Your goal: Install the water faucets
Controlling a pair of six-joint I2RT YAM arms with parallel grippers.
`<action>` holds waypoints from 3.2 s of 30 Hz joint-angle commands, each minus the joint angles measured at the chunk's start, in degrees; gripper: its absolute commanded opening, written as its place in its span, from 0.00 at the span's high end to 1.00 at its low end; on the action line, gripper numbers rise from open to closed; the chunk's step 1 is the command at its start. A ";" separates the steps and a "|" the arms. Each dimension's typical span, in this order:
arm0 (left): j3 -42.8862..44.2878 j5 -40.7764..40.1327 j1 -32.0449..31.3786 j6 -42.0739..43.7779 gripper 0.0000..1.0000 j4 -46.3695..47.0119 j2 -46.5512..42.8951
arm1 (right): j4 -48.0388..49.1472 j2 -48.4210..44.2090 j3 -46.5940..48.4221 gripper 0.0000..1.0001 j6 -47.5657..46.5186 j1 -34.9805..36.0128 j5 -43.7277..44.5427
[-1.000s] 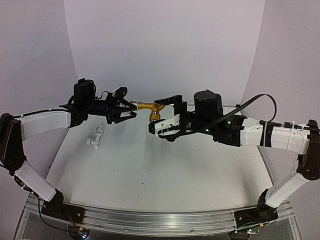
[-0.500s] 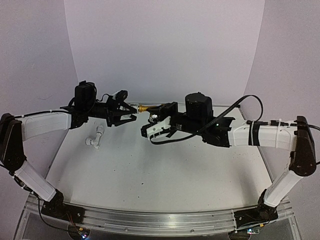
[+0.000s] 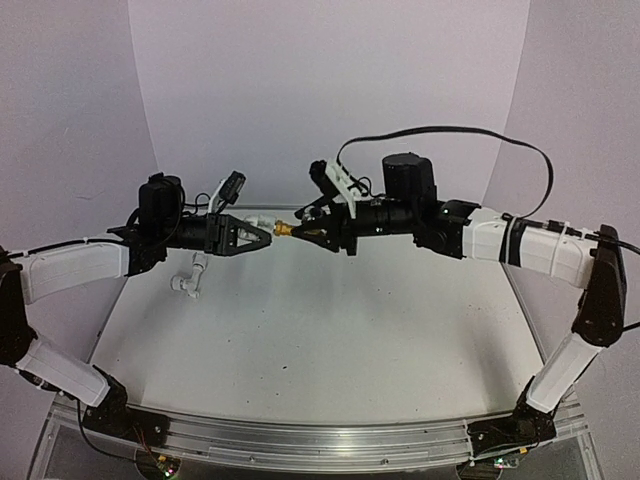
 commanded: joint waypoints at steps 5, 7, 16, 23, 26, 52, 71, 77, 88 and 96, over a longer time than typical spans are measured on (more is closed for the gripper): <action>-2.45 14.31 -0.92 35.33 1.00 3.83 -8.27 | 31.64 17.06 4.30 1.00 101.94 -8.23 -29.67; -1.88 17.48 -0.75 34.09 1.00 3.83 -7.97 | 51.58 19.49 -0.89 0.92 120.72 -9.72 -28.44; -4.03 14.66 -0.82 19.11 1.00 3.74 -11.49 | 20.24 10.20 -6.90 0.40 88.12 -17.90 -18.08; 0.35 9.76 0.18 -0.99 1.00 3.70 -7.60 | -13.04 -4.53 -1.11 0.19 29.36 -10.96 7.25; 3.14 8.31 0.57 -6.89 1.00 3.66 -4.36 | -12.80 -8.44 -3.12 0.09 13.58 -5.27 6.43; 2.66 -9.51 0.41 21.16 1.00 3.73 -8.53 | 28.51 8.20 1.42 1.00 103.84 -4.57 -13.52; 6.37 0.81 2.87 -14.40 1.00 3.67 -0.59 | -3.83 -12.69 -7.18 0.02 10.52 -5.95 2.89; 6.96 1.82 2.87 -16.57 1.00 3.65 -0.77 | -4.55 -16.15 -14.55 0.02 -34.14 1.55 18.38; 7.15 3.23 2.82 -17.46 1.00 3.65 -1.14 | 18.99 -8.54 -16.97 0.02 -55.72 4.13 20.61; 6.85 4.17 2.76 -17.60 1.00 3.65 -0.72 | 28.00 -1.25 -12.94 0.09 -51.09 7.02 19.80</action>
